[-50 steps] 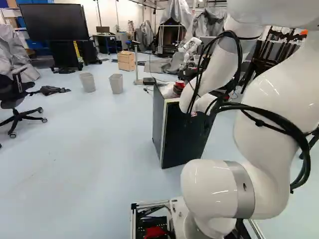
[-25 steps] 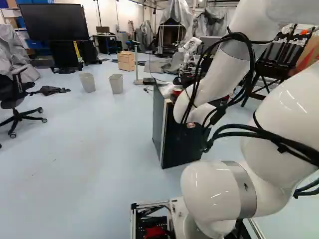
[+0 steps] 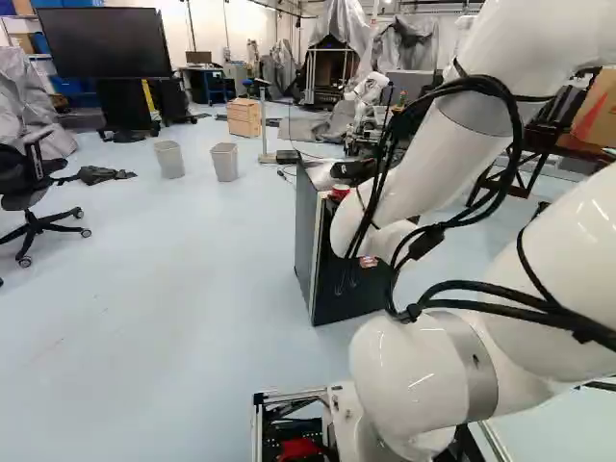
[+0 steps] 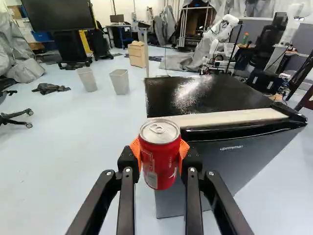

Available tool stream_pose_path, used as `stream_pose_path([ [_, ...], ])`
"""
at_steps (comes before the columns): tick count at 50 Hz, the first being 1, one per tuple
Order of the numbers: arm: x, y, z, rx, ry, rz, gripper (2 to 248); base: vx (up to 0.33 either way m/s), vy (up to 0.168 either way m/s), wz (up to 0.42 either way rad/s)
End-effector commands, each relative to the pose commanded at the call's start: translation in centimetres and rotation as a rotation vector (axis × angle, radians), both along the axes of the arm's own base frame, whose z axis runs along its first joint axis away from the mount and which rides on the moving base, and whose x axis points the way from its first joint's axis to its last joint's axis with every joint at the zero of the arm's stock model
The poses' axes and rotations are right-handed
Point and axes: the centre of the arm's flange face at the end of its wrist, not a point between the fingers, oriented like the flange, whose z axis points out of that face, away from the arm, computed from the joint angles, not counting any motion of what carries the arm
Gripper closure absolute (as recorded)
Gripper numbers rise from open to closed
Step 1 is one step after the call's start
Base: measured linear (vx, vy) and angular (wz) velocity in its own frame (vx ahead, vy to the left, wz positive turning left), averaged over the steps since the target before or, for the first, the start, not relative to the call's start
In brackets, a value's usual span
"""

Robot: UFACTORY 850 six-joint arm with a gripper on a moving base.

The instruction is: Grab a drink from the fridge

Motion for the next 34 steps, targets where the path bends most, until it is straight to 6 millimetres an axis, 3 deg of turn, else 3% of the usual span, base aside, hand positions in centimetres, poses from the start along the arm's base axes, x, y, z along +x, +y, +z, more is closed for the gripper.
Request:
stream_pose_path([
  [34, -1.7, 0.5, -0.7, 0.001, 0.019, -0.005, 155, 0.000, 0.000, 0.000],
])
